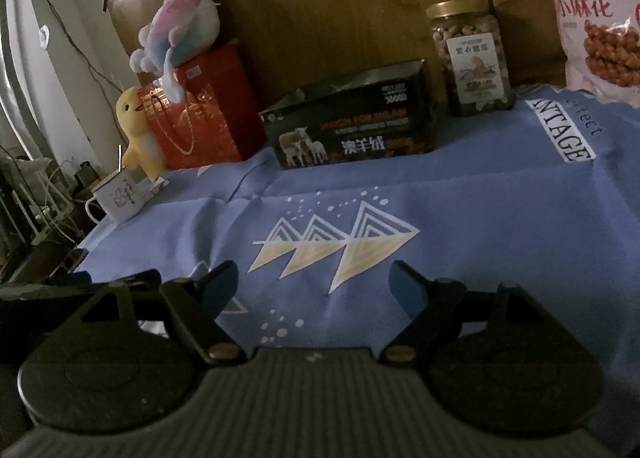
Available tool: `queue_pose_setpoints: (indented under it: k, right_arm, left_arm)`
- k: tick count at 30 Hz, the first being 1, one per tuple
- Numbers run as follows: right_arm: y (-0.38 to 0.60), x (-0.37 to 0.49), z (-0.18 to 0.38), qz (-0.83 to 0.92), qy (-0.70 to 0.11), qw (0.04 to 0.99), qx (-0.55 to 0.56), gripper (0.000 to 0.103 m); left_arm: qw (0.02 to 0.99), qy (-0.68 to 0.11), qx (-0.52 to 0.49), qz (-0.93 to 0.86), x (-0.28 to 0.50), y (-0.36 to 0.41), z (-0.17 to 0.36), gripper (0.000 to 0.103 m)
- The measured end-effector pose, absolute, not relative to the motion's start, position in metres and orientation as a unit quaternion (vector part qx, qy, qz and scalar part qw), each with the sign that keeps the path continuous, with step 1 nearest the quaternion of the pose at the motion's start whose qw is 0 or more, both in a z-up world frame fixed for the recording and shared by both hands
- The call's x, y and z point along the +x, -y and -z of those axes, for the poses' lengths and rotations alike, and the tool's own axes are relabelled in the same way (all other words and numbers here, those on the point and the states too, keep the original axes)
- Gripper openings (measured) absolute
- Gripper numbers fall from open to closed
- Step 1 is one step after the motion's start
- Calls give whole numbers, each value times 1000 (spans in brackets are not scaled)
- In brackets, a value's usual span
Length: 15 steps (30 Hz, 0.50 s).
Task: Organize snacks
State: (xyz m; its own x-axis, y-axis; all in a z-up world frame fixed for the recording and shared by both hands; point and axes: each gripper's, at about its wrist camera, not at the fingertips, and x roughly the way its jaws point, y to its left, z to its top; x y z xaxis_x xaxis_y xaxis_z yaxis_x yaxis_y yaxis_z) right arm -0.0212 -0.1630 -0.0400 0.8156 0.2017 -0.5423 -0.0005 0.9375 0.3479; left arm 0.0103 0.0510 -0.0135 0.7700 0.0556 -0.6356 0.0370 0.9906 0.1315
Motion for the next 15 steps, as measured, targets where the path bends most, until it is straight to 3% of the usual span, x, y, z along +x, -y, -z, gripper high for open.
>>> queue_pose_setpoints:
  k: [15]
  right_arm:
    - [161, -29, 37, -47, -291, 942, 158, 85]
  left_arm:
    - [927, -367, 53, 54, 5, -38, 12, 103]
